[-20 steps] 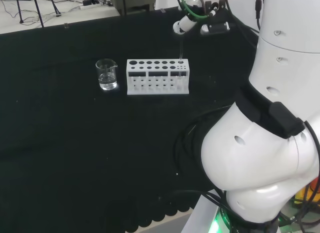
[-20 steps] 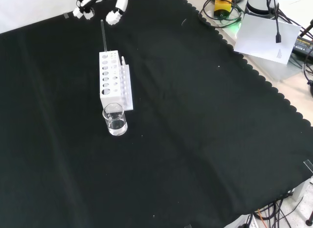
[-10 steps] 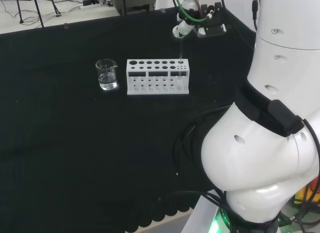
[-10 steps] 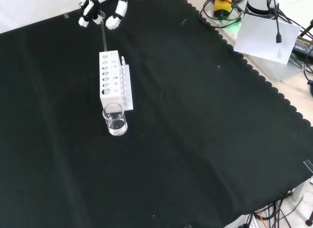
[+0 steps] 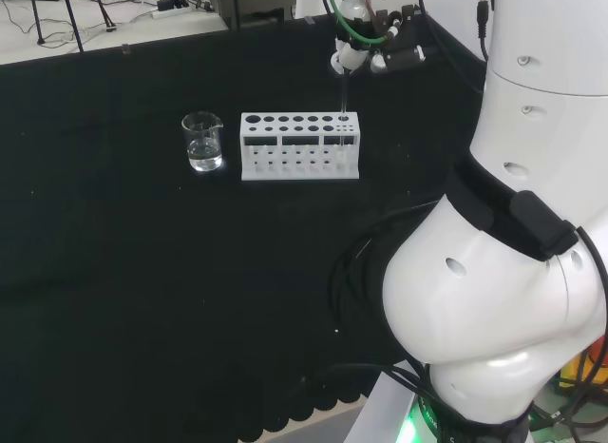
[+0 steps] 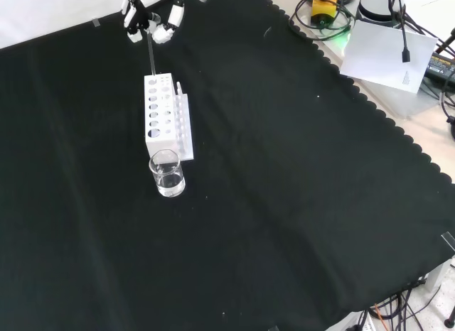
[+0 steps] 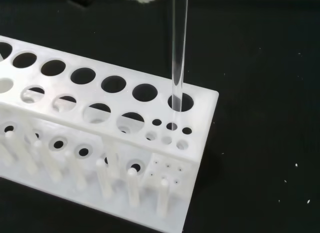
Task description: Take the glass rod from the white test tube rack.
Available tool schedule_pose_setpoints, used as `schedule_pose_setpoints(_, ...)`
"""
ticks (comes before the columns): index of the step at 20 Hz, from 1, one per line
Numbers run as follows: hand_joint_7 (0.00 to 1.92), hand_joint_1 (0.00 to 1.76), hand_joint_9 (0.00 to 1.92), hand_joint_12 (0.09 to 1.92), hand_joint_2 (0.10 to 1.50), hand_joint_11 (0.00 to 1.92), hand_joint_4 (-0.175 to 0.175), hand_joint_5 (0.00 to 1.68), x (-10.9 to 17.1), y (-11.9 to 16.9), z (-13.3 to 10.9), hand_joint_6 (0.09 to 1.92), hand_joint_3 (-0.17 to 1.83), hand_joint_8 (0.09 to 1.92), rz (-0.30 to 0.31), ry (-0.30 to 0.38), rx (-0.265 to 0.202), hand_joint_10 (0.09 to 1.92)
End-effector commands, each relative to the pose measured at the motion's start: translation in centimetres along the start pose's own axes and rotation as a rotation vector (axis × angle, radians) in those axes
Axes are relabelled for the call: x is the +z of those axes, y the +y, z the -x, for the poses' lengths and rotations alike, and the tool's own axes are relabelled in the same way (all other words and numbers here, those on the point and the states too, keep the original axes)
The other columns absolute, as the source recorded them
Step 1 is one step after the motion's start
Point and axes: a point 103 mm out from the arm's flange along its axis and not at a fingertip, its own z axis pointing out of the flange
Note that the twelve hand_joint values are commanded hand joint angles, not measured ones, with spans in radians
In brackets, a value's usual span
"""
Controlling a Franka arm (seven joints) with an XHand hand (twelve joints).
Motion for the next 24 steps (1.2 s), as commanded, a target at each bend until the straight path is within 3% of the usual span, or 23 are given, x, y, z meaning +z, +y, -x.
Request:
schedule_pose_setpoints(1,1.29,1.00,1.48,1.20,0.79,0.91,-0.175,0.70,0.7,0.6,0.0,0.92,0.73,0.94,-0.007,-0.011,-0.002,0.87)
schedule_pose_setpoints(4,1.28,1.04,1.50,1.17,0.77,1.04,-0.175,0.75,0.9,1.0,0.1,0.93,0.76,0.96,0.005,-0.005,0.000,0.85)
schedule_pose_setpoints(7,1.28,1.11,1.54,1.10,1.00,1.22,-0.175,0.85,1.0,1.4,-0.1,1.13,0.33,1.00,0.024,-0.004,-0.001,0.83)
schedule_pose_setpoints(10,1.29,1.13,1.58,0.98,1.08,1.42,-0.175,0.90,0.8,1.5,-0.3,1.13,0.16,1.05,0.044,-0.009,-0.003,0.85)
schedule_pose_setpoints(13,1.31,1.15,1.62,0.90,1.08,1.55,-0.175,0.93,0.5,1.4,-0.7,1.09,0.13,1.09,0.092,-0.026,-0.003,0.87)
schedule_pose_setpoints(15,1.14,1.23,1.60,0.88,0.89,1.55,-0.175,0.98,0.1,1.1,-1.0,1.08,0.45,1.11,0.161,-0.043,-0.006,0.92)
schedule_pose_setpoints(17,1.09,1.27,1.58,0.94,0.87,1.49,-0.175,0.99,-0.6,0.7,-1.2,0.88,0.47,1.19,0.231,-0.046,-0.002,0.96)
schedule_pose_setpoints(19,1.08,1.28,1.54,1.03,0.93,1.43,-0.175,1.05,-1.6,0.1,-1.3,0.68,0.33,1.19,0.302,-0.045,-0.004,0.98)
schedule_pose_setpoints(22,1.10,1.29,1.52,1.09,1.01,1.41,-0.175,1.09,-3.7,-1.0,-1.3,0.53,0.12,1.15,0.359,-0.034,-0.016,0.97)
schedule_pose_setpoints(24,1.10,1.30,1.52,1.11,1.03,1.40,-0.175,1.11,-4.6,-1.5,-1.3,0.50,0.07,1.14,0.362,-0.032,-0.017,0.96)
